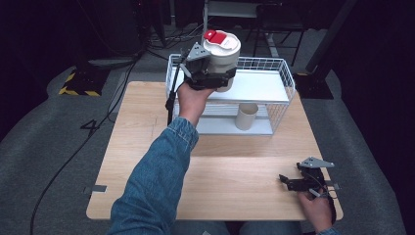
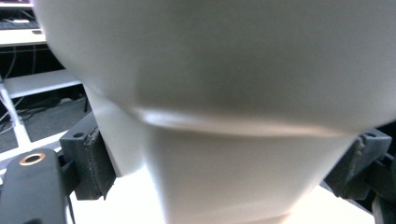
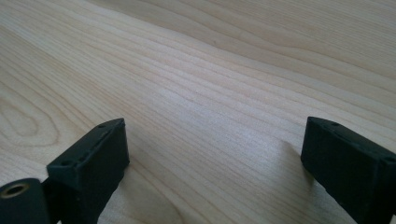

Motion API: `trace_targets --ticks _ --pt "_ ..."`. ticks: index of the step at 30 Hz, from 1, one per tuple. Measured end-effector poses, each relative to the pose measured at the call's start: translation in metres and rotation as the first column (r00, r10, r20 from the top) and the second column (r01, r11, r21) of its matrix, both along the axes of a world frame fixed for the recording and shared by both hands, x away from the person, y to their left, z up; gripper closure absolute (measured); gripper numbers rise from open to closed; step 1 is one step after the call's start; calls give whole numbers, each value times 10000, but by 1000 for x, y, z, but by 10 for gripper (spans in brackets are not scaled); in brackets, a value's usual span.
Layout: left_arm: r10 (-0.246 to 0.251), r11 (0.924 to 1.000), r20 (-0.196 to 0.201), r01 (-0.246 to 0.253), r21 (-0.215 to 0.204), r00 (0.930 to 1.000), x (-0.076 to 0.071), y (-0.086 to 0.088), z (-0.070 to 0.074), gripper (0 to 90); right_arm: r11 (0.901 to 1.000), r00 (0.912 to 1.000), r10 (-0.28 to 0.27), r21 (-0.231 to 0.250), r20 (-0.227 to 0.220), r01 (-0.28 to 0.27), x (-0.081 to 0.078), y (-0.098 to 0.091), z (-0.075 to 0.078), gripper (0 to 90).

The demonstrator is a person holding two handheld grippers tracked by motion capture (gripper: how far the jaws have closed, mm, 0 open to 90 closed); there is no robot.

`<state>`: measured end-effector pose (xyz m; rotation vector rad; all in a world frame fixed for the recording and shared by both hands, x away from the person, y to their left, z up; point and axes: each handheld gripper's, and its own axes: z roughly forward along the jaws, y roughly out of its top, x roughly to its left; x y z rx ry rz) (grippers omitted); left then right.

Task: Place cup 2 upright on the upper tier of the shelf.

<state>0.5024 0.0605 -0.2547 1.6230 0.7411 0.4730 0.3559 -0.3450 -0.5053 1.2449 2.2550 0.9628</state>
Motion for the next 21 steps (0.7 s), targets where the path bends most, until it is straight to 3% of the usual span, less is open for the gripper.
trace_targets --ticks 3,6,10,21 --pt "176 9998 -1 -176 -20 9998 7 1 -1 145 10000 10000 5 -9 11 -5 0 0 0 80" --pt "419 9988 30 -420 239 9991 14 1 -2 145 10000 10000 5 -5 12 -5 0 0 0 80" --pt "631 9980 -62 -632 -68 9980 22 3 -8 145 10000 10000 -2 1 2 2 0 0 0 80" --pt "1302 9914 -286 -1296 197 9911 37 -4 -22 145 10000 10000 -7 6 -5 7 0 0 0 80"
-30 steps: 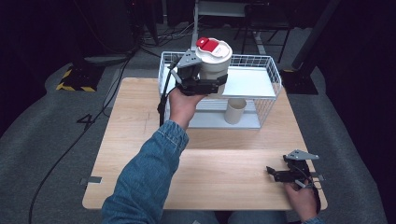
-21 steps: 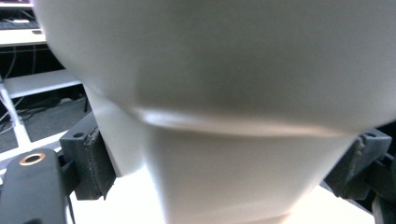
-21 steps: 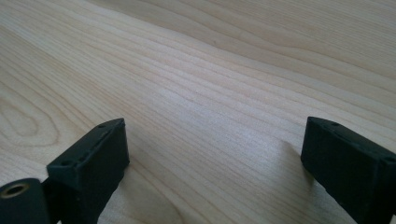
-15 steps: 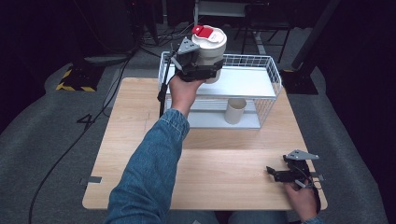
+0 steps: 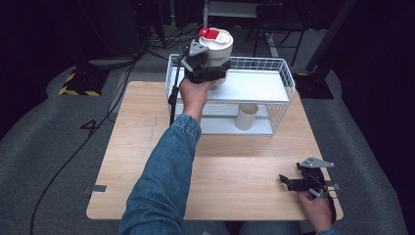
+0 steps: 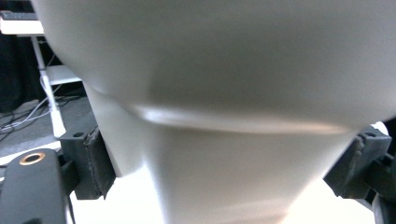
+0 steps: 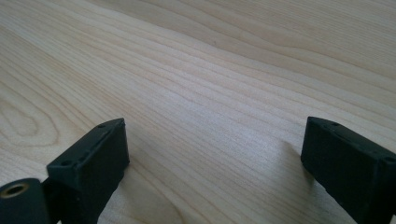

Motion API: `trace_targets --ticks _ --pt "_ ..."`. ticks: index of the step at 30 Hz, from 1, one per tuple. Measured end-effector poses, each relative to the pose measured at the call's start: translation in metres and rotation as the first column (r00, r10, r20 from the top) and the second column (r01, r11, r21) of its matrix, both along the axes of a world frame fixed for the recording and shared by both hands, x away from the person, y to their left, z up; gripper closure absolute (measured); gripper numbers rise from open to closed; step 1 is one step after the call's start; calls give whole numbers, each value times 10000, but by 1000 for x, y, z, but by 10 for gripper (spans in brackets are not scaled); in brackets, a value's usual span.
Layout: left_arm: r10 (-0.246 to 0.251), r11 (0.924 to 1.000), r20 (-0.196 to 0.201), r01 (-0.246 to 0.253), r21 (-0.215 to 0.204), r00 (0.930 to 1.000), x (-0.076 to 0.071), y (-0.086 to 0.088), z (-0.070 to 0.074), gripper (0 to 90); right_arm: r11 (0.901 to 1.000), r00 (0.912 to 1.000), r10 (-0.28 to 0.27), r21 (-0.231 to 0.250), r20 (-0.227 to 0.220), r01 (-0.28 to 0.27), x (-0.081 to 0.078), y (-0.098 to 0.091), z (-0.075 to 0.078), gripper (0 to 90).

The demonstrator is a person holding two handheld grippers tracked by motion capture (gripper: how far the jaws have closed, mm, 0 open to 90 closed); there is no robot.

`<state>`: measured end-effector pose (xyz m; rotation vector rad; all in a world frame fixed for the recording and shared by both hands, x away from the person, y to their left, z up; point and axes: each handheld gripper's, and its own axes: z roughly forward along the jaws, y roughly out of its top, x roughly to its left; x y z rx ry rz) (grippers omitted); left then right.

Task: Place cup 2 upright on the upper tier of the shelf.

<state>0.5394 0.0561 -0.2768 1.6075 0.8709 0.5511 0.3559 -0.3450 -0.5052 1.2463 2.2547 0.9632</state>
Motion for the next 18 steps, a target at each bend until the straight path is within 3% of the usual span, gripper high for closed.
trace_targets --ticks 18 --pt "570 9982 -452 -561 196 9974 8 -7 -14 145 10000 10000 2 -5 2 -2 0 0 0 80"
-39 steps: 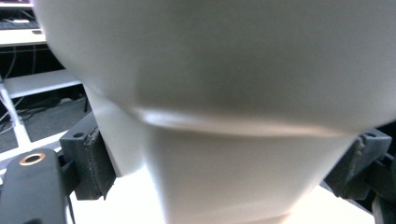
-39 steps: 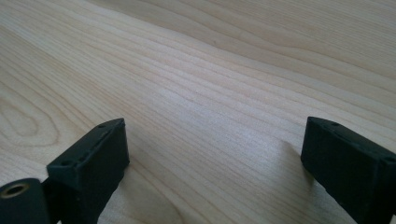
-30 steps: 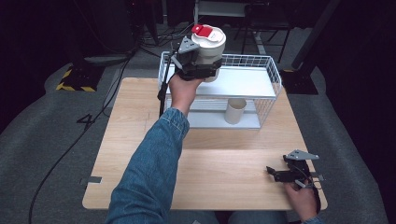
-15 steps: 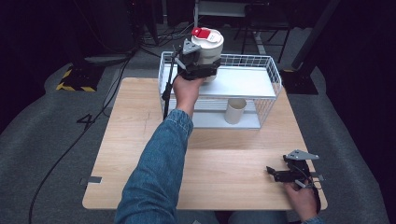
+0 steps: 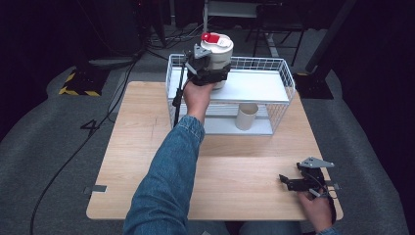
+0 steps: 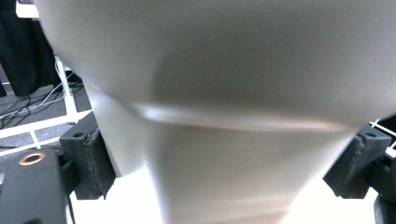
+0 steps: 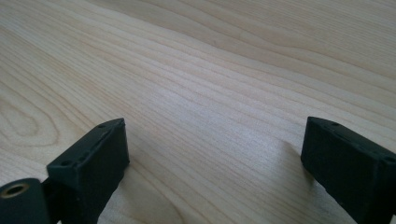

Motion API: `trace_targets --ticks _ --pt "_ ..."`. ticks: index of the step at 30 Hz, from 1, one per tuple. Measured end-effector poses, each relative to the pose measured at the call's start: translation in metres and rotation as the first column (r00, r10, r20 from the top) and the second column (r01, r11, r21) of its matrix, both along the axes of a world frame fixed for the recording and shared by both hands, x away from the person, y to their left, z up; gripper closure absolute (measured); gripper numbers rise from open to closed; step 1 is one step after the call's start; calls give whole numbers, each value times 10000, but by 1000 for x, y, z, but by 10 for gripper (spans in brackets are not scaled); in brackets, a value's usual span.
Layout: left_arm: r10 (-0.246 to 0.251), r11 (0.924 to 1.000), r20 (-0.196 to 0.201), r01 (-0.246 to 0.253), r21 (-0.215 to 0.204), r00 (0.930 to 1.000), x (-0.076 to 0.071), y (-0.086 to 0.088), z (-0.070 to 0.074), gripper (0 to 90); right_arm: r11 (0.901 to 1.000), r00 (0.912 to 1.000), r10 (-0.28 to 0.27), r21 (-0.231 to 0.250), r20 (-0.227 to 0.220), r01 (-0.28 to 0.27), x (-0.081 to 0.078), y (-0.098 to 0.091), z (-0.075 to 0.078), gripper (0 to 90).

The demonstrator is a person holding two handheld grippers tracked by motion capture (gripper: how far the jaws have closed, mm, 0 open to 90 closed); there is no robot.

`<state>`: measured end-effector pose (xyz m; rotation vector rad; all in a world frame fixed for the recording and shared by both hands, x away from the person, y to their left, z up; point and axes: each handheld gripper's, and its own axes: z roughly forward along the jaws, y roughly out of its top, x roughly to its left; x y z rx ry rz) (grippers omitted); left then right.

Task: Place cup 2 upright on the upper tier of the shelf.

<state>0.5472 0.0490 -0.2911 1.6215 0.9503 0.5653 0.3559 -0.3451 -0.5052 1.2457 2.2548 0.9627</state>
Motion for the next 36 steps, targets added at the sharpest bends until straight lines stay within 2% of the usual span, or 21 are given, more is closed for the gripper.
trace_targets --ticks 12,20,36 --pt "-49 9997 -139 52 219 9999 1 -4 -7 144 10000 10000 4 2 1 -4 0 0 0 80" --pt "-2 9986 108 -4 522 9999 -3 -7 -9 143 10000 10000 8 -6 13 -8 0 0 0 80" --pt "219 9987 23 -220 465 9998 -4 -8 -10 116 10000 10000 10 -6 13 -10 0 0 0 80"
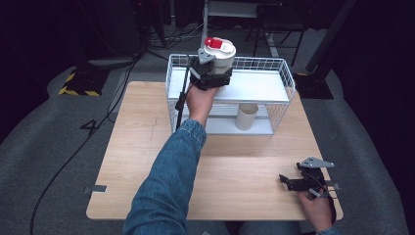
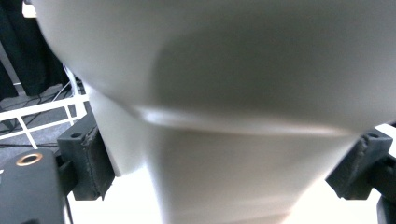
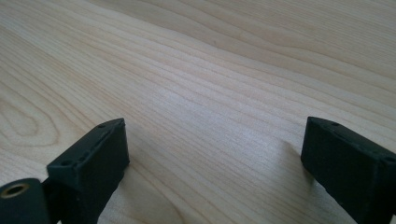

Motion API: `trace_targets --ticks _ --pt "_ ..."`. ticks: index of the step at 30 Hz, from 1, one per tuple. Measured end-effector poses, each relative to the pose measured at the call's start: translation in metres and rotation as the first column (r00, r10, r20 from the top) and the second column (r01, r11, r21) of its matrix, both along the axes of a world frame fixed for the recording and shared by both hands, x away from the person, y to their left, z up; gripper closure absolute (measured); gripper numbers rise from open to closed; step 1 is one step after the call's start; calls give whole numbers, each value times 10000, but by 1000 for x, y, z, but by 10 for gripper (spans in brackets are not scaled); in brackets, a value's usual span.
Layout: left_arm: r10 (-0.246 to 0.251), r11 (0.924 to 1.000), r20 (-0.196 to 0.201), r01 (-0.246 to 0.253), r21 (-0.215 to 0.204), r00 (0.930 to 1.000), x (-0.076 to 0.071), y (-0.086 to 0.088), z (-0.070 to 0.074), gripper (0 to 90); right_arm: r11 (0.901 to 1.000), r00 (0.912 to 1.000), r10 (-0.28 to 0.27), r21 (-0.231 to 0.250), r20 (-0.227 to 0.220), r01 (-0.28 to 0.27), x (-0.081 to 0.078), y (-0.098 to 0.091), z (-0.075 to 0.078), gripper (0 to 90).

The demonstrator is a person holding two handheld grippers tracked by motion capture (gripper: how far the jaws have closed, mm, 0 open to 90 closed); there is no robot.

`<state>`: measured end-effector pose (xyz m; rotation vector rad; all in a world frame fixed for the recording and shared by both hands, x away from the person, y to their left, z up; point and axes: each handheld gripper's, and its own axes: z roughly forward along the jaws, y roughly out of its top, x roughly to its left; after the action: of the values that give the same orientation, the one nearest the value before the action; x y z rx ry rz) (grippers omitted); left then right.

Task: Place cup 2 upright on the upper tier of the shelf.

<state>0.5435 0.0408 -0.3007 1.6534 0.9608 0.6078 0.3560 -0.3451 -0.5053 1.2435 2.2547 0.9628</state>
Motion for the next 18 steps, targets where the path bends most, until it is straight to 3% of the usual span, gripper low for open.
trace_targets --ticks 6,10,18 --pt "49 9999 -169 -51 -137 9998 -3 3 3 0 10000 10000 2 2 -3 -2 0 0 0 80" --pt "55 9998 38 -55 213 10000 -11 5 6 0 10000 10000 0 16 -25 0 0 0 0 80" --pt "-14 10000 295 11 92 9996 -30 17 16 0 10000 10000 39 4 -33 -39 0 0 0 79"
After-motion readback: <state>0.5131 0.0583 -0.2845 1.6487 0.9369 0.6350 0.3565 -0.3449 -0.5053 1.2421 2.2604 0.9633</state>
